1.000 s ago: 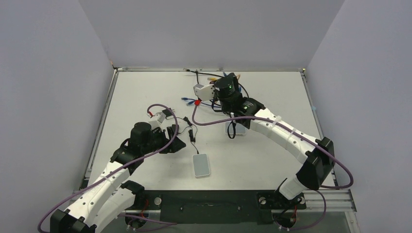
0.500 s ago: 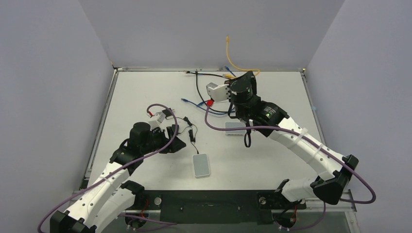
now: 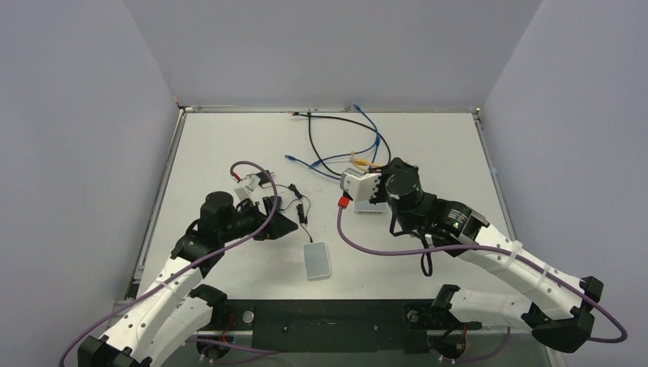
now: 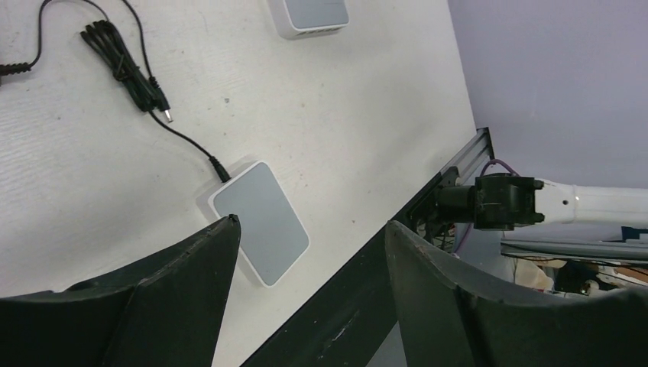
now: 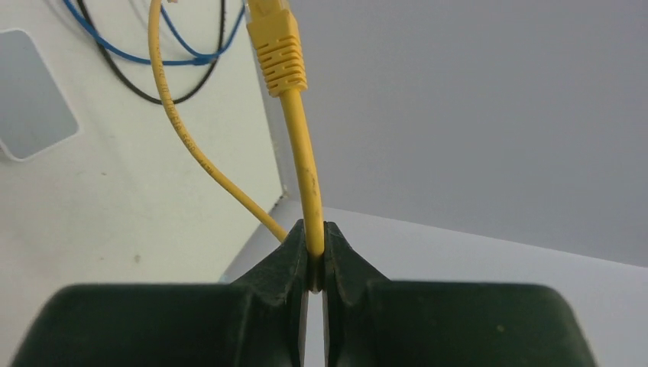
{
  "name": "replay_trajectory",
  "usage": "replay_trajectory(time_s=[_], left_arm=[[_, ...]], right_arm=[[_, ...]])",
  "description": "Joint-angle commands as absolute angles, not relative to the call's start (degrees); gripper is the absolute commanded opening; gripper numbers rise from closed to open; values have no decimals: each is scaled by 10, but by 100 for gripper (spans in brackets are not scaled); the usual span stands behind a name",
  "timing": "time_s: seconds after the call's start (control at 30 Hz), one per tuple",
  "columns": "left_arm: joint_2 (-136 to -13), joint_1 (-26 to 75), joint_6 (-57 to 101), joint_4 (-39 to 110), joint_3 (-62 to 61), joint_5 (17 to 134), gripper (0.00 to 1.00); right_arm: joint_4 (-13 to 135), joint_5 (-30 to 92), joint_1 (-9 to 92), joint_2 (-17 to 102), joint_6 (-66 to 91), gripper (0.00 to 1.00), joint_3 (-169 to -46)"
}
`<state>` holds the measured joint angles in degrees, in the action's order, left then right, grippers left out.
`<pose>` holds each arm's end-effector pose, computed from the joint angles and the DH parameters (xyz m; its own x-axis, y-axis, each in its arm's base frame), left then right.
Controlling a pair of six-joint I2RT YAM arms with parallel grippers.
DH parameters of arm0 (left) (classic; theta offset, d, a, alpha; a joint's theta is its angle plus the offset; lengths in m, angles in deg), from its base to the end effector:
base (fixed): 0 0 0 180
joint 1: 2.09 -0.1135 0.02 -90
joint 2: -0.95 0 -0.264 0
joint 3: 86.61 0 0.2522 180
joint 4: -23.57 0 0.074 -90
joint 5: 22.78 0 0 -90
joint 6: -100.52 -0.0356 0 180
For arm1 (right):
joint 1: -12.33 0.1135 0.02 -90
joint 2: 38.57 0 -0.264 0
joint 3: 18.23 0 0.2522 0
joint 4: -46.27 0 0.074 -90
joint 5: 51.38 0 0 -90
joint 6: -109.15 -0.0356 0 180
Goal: Insert the plug into the switch port
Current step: Pick up the connector from the center of the board.
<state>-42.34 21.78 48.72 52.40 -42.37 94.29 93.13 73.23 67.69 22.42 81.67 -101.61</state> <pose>0.1520 -0.0850 0.2493 -0.7864 -0.2542 -0.5630 0.3078 0.6290 -0.7139 0.1412 0.1688 0.3977 0.2314 -0.9496 -0.2113 -0.3857 0.1098 -0.9160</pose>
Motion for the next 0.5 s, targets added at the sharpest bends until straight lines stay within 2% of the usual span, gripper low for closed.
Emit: replay_trajectory(time_s=[0.0,0.47], left_arm=[[-419,213,518,446,-403,998,67],[-435,211,644,260,-407,1112,66]], right_arm=[[916,675,687,182,690,0,-970],[848,462,688,70,540,0,-834]])
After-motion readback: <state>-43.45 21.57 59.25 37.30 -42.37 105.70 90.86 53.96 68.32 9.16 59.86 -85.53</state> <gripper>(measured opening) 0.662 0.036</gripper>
